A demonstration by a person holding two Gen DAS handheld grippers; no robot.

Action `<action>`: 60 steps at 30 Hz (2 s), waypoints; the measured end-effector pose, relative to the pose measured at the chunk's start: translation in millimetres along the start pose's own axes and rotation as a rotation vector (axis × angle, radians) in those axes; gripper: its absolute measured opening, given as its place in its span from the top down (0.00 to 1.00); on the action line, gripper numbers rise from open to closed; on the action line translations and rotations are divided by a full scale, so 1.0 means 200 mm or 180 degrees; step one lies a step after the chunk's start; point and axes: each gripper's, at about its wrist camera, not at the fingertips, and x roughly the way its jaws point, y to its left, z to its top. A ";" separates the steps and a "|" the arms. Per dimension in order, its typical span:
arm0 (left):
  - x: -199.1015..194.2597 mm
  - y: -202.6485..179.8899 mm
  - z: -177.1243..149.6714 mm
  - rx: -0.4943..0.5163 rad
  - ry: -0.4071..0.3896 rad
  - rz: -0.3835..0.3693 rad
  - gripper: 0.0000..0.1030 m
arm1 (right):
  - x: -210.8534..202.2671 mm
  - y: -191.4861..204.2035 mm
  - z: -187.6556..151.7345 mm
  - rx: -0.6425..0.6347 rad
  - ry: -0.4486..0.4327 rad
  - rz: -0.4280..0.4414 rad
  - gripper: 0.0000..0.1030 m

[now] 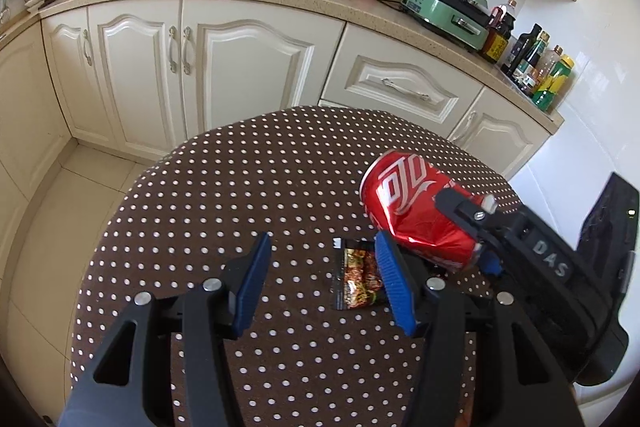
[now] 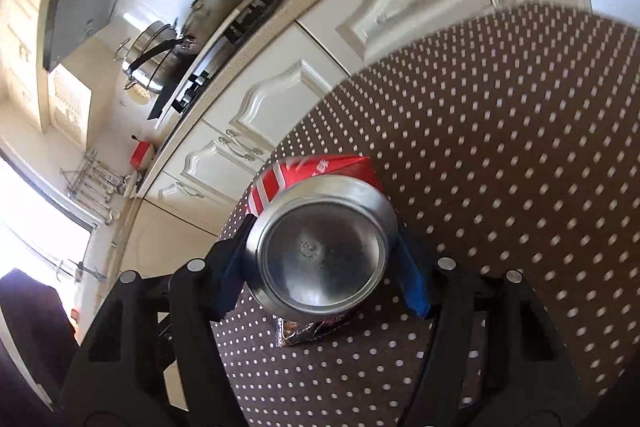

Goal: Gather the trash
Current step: 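Grasp the red Coca-Cola can with the right tool while the left tool grasps the dark wrapper, then carry can and wrapper over the blue bucket and open both tools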

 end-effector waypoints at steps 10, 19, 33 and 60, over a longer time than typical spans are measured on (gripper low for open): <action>0.11 -0.28 -0.11 0.0855 0.0291 -0.0109 0.48 | -0.33 -0.04 0.01 -0.0450 -0.0516 -0.0645 0.39; 0.27 -0.43 -0.16 0.1319 0.0373 0.0279 0.48 | -0.37 -0.08 -0.02 -0.0655 -0.0563 -0.0811 0.39; 0.11 -0.33 -0.06 0.0897 -0.0043 0.0307 0.89 | -0.36 0.03 -0.07 -0.0881 -0.0491 -0.0761 0.39; -0.90 0.59 -0.38 -0.0016 -0.0753 0.0558 0.89 | -0.42 0.98 -0.77 -0.1722 -0.0302 -0.0018 0.39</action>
